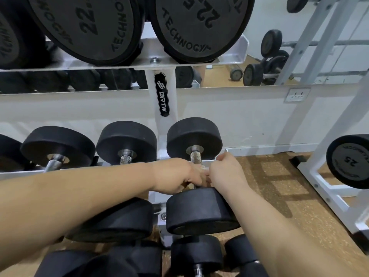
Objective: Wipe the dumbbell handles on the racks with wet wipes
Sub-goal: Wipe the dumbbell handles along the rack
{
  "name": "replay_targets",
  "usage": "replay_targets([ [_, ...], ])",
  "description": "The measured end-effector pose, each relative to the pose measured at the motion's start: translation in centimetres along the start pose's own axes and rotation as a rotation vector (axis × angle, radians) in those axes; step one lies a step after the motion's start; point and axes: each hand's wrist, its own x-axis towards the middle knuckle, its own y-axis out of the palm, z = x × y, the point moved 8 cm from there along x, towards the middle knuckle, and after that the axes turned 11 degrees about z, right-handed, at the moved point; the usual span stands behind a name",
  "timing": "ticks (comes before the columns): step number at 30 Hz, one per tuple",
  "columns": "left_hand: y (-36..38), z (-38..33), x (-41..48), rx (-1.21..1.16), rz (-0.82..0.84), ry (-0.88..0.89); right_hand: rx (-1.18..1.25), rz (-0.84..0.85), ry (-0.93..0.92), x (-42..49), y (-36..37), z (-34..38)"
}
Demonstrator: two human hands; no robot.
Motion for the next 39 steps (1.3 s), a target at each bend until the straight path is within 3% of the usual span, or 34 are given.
replay_targets([
  [6, -4.6, -2.3, -2.2, 0.134, -0.327, 0.102, 0.013, -0.005, -0.023, -0.2, 0.1, 0.1],
  [9, -4.9, -1.7, -2.2, 0.308, -0.498, -0.038, -0.002, 0.000, -0.033, 0.0, 0.0, 0.3],
  [11, -5.0, -0.5, -2.4, 0.193, -0.553, -0.178, -0.022, 0.007, -0.020, 0.0, 0.1, 0.2],
  [17, -3.7, 2.5, -2.0, -0.560, -0.675, -0.443, -0.015, -0.019, -0.022, 0.4, -0.1, -0.1],
  [20, -2.9, 1.5, -2.1, -0.579, -0.622, -0.357, 0.018, -0.034, -0.017, 0.5, -0.2, -0.3],
  [25, -1.9, -0.6, -2.7, -0.728, -0.276, -0.105, 0.021, -0.039, 0.008, 0.8, -0.2, -0.7],
  [30, -3.4, 2.2, -2.9, -0.635, -0.626, -0.362, 0.027, -0.027, 0.011, 0.8, -0.1, -0.7],
  [32, -3.2, 1.8, -2.9, -0.618, -0.651, -0.331, 0.035, -0.031, 0.014, 0.8, -0.1, -0.7],
  [34, -3.0, 0.4, -2.8, -0.612, -0.537, -0.222, 0.034, -0.033, 0.015, 0.9, -0.1, -0.7],
  [37, -1.5, -0.6, -2.8, -0.793, -0.144, -0.176, 0.024, -0.022, 0.024, 0.8, -0.1, -0.7],
  [39, -1.4, -0.8, -2.8, -0.765, -0.055, -0.151, 0.013, -0.012, 0.027, 0.7, 0.1, -0.6],
])
